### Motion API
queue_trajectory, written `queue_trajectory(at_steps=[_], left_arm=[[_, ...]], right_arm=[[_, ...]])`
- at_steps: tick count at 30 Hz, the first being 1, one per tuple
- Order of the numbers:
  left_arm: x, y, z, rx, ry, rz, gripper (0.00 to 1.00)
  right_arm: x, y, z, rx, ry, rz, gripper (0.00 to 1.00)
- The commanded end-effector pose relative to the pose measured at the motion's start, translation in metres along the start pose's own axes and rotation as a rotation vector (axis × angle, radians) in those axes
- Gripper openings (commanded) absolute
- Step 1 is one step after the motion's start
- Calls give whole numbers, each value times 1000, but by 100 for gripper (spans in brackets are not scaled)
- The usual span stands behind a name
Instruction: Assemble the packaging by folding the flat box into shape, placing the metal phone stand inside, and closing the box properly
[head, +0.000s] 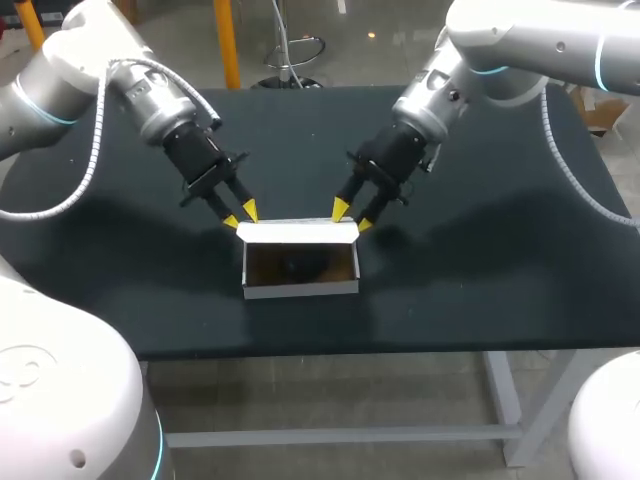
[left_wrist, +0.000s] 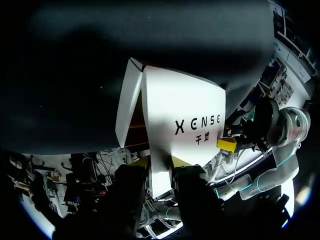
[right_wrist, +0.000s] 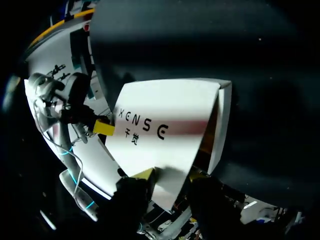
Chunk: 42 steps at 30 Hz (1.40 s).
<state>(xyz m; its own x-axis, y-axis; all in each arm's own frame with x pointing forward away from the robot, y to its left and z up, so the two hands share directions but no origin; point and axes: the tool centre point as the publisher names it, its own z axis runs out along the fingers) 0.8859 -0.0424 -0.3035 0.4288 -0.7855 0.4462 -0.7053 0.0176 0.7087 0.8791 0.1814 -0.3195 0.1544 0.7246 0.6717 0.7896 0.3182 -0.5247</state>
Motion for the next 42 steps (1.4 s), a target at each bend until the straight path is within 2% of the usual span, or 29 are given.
queue_trajectory(at_steps=[1,7,9,11,32,42], left_arm=[[5,4,8,20,7,-4,0],[4,3,8,25,12,-3,0],[3,3,8,27,16,-3,0],[3,3,7,27,19,-1,0],[5,-3,7,11,58,3,0],[2,-5,9,11,81,8,0]], right_arm=[[8,6,3,14,0,-1,40],[7,6,3,13,1,-2,38],[7,6,3,12,1,-2,31],[7,5,3,12,2,-2,29],[6,6,5,20,5,-5,38],[5,8,6,28,8,-6,38]])
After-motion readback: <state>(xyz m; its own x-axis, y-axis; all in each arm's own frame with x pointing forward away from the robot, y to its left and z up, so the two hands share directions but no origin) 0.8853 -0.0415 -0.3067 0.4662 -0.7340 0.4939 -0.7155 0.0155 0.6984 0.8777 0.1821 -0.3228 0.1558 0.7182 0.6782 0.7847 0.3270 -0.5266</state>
